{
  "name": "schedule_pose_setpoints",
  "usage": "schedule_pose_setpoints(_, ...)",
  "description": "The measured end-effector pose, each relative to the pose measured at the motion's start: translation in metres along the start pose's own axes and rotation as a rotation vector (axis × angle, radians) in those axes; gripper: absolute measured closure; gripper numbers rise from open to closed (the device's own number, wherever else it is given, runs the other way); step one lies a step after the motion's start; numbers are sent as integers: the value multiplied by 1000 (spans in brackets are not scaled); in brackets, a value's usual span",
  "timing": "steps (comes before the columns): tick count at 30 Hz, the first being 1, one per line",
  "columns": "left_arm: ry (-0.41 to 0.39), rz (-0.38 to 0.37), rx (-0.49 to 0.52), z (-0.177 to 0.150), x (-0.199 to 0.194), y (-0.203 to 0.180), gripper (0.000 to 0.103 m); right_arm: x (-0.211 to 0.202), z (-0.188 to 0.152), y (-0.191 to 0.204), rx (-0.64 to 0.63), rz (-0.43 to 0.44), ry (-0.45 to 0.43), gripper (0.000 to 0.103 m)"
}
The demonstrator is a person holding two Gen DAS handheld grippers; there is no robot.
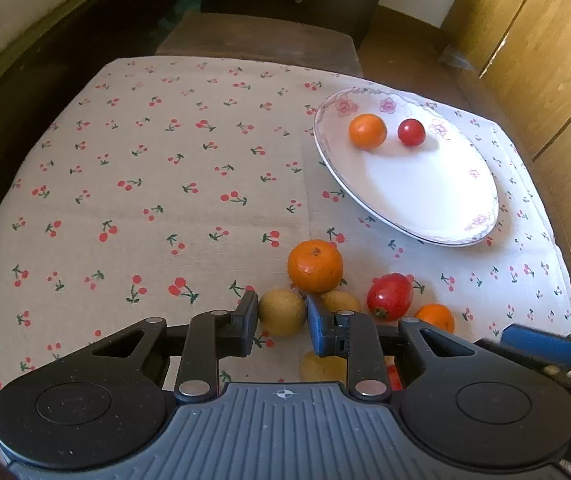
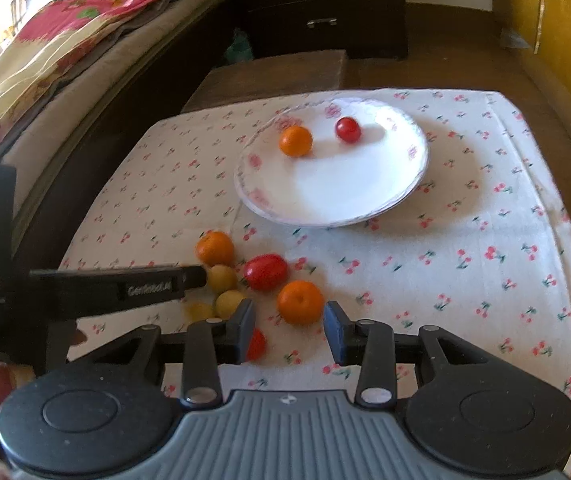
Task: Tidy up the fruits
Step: 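Grasp a tan round fruit with the left gripper while the right approaches a red tomato, then close the right gripper on the large red tomato and lift it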
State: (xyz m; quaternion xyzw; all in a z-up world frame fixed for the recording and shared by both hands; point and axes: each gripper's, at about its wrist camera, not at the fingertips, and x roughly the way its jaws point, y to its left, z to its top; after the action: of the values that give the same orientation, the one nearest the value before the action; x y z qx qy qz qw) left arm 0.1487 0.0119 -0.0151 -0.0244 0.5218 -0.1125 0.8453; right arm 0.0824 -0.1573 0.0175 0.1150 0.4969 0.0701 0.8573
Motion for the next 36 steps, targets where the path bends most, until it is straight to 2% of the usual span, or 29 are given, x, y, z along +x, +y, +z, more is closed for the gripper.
schedule_pose_setpoints(12, 15, -5, 11, -3, -2, 4, 69, 28, -15, 33, -104, 29, 80, 64)
schedule_pose_setpoints(19, 25, -15, -2, -2, 3, 3, 68, 46, -15, 34, -108, 22, 96, 64)
schedule_pose_setpoints(36, 6, -23, -18, -2, -3, 4, 69, 24, -17, 30, -110, 42, 55, 66)
